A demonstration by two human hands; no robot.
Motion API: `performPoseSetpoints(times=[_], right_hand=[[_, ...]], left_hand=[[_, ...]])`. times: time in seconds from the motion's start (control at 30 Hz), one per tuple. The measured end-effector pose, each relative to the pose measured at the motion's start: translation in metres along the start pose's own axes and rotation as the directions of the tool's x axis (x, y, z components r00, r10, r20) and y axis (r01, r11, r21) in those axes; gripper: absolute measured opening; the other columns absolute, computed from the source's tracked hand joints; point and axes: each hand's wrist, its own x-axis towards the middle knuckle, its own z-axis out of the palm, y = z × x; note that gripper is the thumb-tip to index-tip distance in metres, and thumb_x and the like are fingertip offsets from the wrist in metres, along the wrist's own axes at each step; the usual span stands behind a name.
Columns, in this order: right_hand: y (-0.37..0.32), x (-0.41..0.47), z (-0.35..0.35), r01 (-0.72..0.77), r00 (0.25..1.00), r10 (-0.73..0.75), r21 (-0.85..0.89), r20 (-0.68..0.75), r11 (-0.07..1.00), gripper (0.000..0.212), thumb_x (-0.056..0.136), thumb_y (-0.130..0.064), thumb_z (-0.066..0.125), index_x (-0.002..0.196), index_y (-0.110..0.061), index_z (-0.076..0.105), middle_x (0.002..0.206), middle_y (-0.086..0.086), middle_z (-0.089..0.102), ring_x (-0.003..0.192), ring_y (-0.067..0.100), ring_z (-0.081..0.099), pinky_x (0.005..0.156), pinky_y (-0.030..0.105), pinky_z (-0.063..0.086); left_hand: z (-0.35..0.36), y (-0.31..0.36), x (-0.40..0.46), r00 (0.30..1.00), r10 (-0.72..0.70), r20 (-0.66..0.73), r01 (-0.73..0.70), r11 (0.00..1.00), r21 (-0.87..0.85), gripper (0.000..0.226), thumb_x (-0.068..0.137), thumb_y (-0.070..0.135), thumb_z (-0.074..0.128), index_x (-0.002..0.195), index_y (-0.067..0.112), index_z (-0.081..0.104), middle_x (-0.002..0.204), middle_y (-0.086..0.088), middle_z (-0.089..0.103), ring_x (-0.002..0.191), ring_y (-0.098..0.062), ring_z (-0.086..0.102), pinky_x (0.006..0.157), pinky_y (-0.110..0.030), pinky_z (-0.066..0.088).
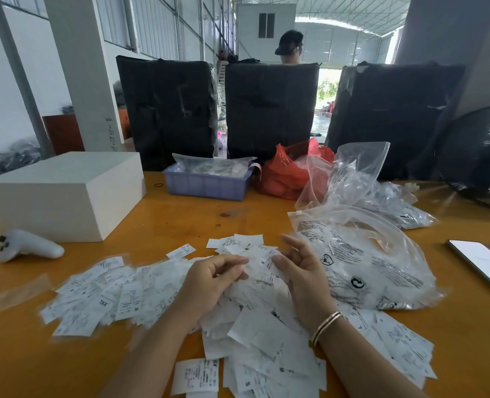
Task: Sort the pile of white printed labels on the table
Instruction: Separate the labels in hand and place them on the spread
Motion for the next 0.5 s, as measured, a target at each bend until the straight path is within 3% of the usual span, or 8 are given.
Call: performPoseSetpoints(times=[0.2, 0.4, 0.5], right_hand=[[-0.0008, -0.0032, 0.0006, 0.100, 0.995, -0.101, -0.112, -0.011, 0.989, 0.032, 0.082, -0.001, 0.067, 0.099, -0.029, 0.068, 0.077, -0.009, 0.067, 0.077, 0.007, 0.064, 0.069, 0.020, 0.052], [0.0024, -0.0039, 0.0026, 0.143, 0.986, -0.118, -0.236, 0.116, 0.961, 0.036, 0.084, 0.002, 0.064, 0.097, -0.031, 0.067, 0.079, -0.009, 0.067, 0.078, 0.010, 0.064, 0.072, 0.025, 0.053], [0.0032, -0.0050, 0.0045, 0.169, 0.978, -0.124, -0.287, 0.170, 0.943, 0.038, 0.085, 0.003, 0.063, 0.098, -0.032, 0.066, 0.080, -0.011, 0.067, 0.076, 0.005, 0.063, 0.070, 0.019, 0.051]], left_hand=[[0.0006, 0.0030, -0.0012, 0.998, -0.015, 0.058, 0.014, 1.000, 0.010, 0.023, 0.092, 0.013, 0.059, 0.091, 0.033, 0.070, 0.075, 0.019, 0.073, 0.077, 0.005, 0.067, 0.065, -0.007, 0.048], [0.0011, 0.0031, -0.0012, 0.995, -0.031, 0.092, 0.030, 0.999, 0.020, 0.020, 0.091, 0.014, 0.060, 0.093, 0.032, 0.069, 0.076, 0.017, 0.073, 0.077, 0.003, 0.068, 0.067, -0.009, 0.049], [0.0013, 0.0016, -0.0008, 0.996, -0.038, 0.077, 0.037, 0.999, 0.024, 0.019, 0.091, 0.014, 0.061, 0.091, 0.031, 0.069, 0.077, 0.017, 0.073, 0.080, 0.001, 0.068, 0.067, -0.010, 0.050]])
